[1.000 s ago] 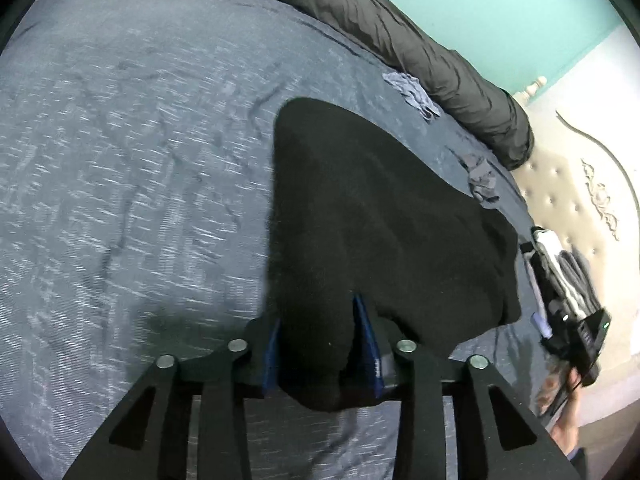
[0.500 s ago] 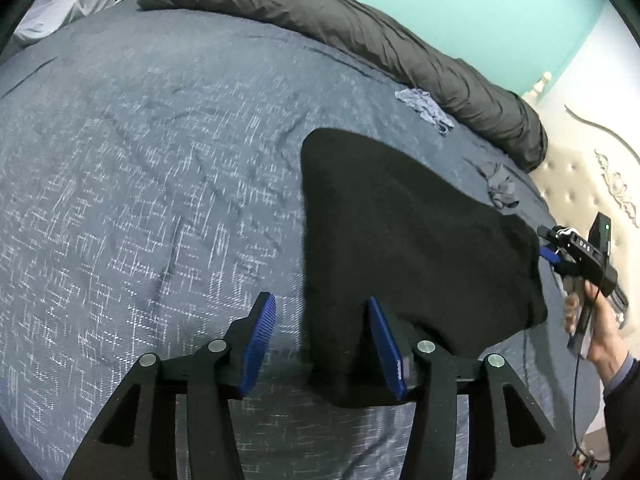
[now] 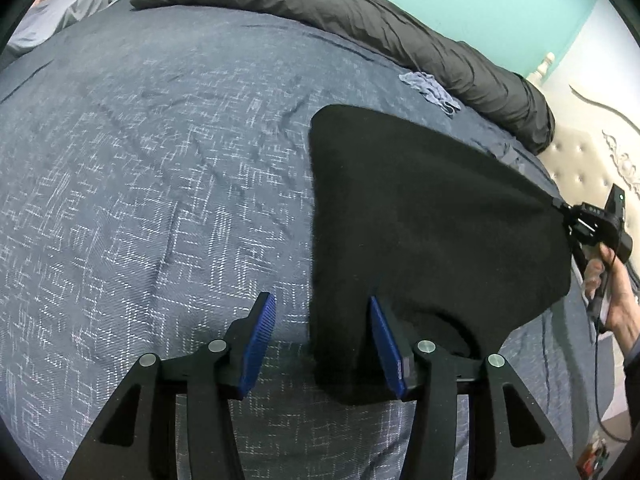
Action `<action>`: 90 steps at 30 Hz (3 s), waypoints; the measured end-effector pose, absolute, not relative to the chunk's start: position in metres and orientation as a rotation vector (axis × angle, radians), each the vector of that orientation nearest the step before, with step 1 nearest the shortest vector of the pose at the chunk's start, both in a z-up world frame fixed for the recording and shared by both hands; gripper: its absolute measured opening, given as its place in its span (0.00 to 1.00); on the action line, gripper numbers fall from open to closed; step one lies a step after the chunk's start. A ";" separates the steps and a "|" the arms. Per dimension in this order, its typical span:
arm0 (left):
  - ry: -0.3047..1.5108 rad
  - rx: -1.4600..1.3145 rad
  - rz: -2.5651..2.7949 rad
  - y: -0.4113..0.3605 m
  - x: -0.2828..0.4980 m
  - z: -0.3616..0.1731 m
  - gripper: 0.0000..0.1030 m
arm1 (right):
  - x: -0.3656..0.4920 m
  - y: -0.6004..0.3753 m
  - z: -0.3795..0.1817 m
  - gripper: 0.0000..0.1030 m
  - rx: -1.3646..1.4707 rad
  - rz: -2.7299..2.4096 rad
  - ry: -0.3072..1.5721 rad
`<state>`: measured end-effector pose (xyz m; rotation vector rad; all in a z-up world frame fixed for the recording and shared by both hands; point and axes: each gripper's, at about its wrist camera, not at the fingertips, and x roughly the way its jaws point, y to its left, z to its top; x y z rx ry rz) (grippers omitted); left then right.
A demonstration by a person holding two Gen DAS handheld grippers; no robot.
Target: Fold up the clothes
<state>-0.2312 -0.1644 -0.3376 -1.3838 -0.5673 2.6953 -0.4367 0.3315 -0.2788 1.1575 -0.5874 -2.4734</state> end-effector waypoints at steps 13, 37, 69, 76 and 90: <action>-0.561 -1.396 2.683 -0.165 -0.233 -0.341 0.54 | -0.444 0.354 -0.300 0.37 1.313 -2.497 -0.563; -0.579 -1.383 2.669 -0.179 -0.214 -0.333 0.47 | -0.344 0.375 -0.310 0.00 1.358 -2.454 -0.537; -0.375 -1.335 2.648 -0.100 -0.209 -0.328 0.47 | -0.233 0.289 -0.321 0.26 1.119 -2.377 -0.712; -0.216 -1.326 2.665 -0.080 -0.220 -0.329 0.47 | -0.238 0.288 -0.324 0.28 1.117 -2.339 -0.736; -0.186 -1.326 2.649 -0.088 -0.216 -0.327 0.00 | -0.239 0.290 -0.329 0.28 1.131 -2.312 -0.808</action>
